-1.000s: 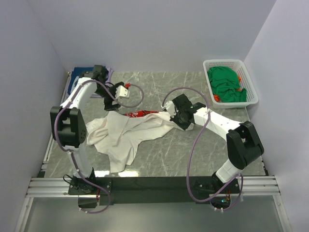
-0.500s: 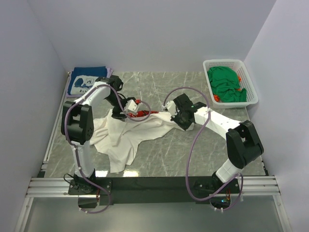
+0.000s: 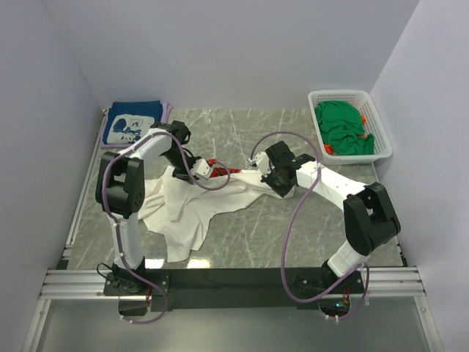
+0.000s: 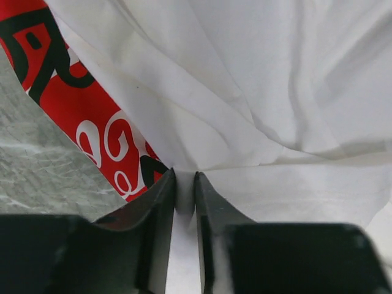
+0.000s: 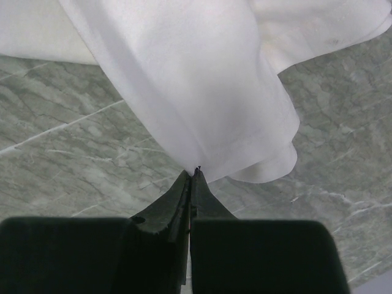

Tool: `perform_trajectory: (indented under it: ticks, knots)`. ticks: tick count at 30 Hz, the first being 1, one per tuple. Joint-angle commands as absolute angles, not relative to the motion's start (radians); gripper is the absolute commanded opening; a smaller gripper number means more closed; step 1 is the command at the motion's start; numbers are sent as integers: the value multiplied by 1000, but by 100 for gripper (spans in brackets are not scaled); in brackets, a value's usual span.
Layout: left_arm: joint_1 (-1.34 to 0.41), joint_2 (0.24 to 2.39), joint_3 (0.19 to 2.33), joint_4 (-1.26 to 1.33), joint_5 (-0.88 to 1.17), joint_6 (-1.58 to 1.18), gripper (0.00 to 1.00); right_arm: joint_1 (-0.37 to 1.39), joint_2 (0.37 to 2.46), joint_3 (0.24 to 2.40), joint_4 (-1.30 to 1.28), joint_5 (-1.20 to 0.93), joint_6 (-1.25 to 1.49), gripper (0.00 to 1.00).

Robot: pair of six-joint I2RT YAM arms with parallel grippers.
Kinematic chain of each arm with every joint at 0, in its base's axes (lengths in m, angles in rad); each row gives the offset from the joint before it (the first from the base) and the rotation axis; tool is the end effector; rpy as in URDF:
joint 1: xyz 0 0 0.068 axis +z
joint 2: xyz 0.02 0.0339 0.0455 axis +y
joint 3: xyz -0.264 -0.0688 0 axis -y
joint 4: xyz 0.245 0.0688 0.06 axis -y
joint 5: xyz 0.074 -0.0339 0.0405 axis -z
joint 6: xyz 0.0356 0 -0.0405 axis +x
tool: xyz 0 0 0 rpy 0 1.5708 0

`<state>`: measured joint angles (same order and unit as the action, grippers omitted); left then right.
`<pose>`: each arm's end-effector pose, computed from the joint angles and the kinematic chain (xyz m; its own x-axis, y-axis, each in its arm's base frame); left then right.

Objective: Fold and stack the t-shirts
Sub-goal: Flatten the tshirt out

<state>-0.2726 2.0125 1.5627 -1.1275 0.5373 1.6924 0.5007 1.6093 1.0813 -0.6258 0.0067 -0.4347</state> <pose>0.3600 -0.1196 0.1951 0.3432 0.7895 -0.5088 0.9283 -0.3677 0.0556 0.2777 0.1517 0.2055 -0.5263 -0.7681 -0.3648 -0.7710 0.6120 -0.1761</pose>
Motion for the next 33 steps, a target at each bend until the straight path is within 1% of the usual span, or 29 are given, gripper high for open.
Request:
perform_trajectory:
  ticks: [1,2,4,5,9,11,13,16,18,20,26,29,33]
  knots:
    - [-252,1922,1545,-1114,578,1692,19,488,1615,1103,-643,3,-428,0]
    - [-230,1908,1537,-1108,586,1689,10,488,1615,1104,-643,3,-428,0]
    - [-206,1867,1537,-1103,617,1675,2,485,1617,1106,-643,-17,-431,0]
    - [-178,1853,1537,-1101,627,1668,1,483,1618,1106,-644,-17,-433,0]
    - [-104,1793,1532,-1097,693,1623,2,482,1614,1100,-643,-18,-437,0]
    - [-65,1776,1522,-1094,707,1606,5,480,1614,1097,-641,-20,-439,0]
    - [-40,1770,1511,-1095,721,1591,5,477,1615,1092,-641,-20,-440,0]
    - [-6,1770,1490,-1081,739,1549,1,474,1618,1092,-638,-21,-443,0]
    - [-2,1770,1474,-1077,756,1525,4,474,1620,1094,-644,-26,-445,0]
    - [41,1763,1456,-1071,779,1513,4,472,1614,1089,-644,-26,-448,0]
    - [86,1749,1431,-1040,811,1465,6,469,1606,1091,-647,-35,-457,0]
    - [100,1752,1431,-1042,824,1457,9,469,1606,1098,-657,-46,-456,0]
    - [101,1756,1424,-1014,844,1419,10,469,1601,1100,-661,-49,-456,0]
